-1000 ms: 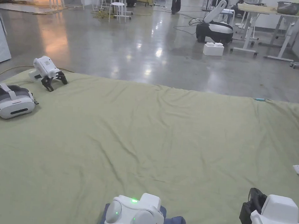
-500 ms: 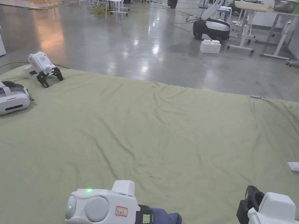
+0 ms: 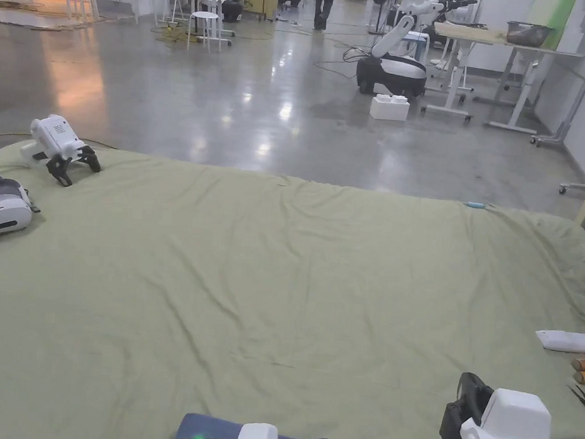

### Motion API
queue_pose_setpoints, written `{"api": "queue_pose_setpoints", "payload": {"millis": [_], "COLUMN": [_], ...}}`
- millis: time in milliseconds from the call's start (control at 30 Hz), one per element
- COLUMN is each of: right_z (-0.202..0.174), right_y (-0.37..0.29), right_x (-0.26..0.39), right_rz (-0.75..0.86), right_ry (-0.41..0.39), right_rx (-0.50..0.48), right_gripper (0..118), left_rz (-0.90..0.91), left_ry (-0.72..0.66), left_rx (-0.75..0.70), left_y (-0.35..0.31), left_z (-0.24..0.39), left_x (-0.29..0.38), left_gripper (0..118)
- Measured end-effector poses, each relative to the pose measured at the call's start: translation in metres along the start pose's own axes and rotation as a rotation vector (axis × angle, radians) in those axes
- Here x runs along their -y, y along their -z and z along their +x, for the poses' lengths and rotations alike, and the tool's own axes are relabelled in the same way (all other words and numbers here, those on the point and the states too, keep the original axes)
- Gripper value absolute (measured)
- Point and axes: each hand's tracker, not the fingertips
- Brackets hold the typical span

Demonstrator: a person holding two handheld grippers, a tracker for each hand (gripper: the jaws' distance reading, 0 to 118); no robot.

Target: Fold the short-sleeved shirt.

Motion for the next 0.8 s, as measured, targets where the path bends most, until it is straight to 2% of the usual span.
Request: {"api": "queue_pose_setpoints", "payload": {"millis": [133,200,367,500,600,800], "right_z": [-0.006,-0.011,-0.026,-0.037,-0.045,-0.047], "right_y": [-0.002,-0.002,-0.003,-0.009,-0.014,-0.015], "right_x": [-0.007,-0.013,-0.03,-0.044,-0.051,-0.054], "right_rz": [0.036,0.058,0.139,0.223,0.268,0.281], "right_ry": [-0.021,-0.024,-0.032,-0.035,-0.047,-0.058], "right_rx": [0.003,0.006,0.02,0.042,0.06,0.06], "right_gripper": [0,0,0,0,0,0], "left_rz": [0.152,0.293,0.751,1.013,1.084,1.082], "left_ry": [0.131,0.198,0.373,0.469,0.503,0.424], "left_rx": [-0.026,-0.079,-0.377,-0.542,-0.649,-0.622], "left_y": [-0.042,-0.073,-0.129,-0.159,-0.166,-0.172], "left_z": [0.006,0.011,0.023,0.026,0.027,0.011], "left_x": [-0.005,-0.012,-0.021,-0.024,-0.029,-0.028], "left_gripper": [2,2,2,2,2,1]}}
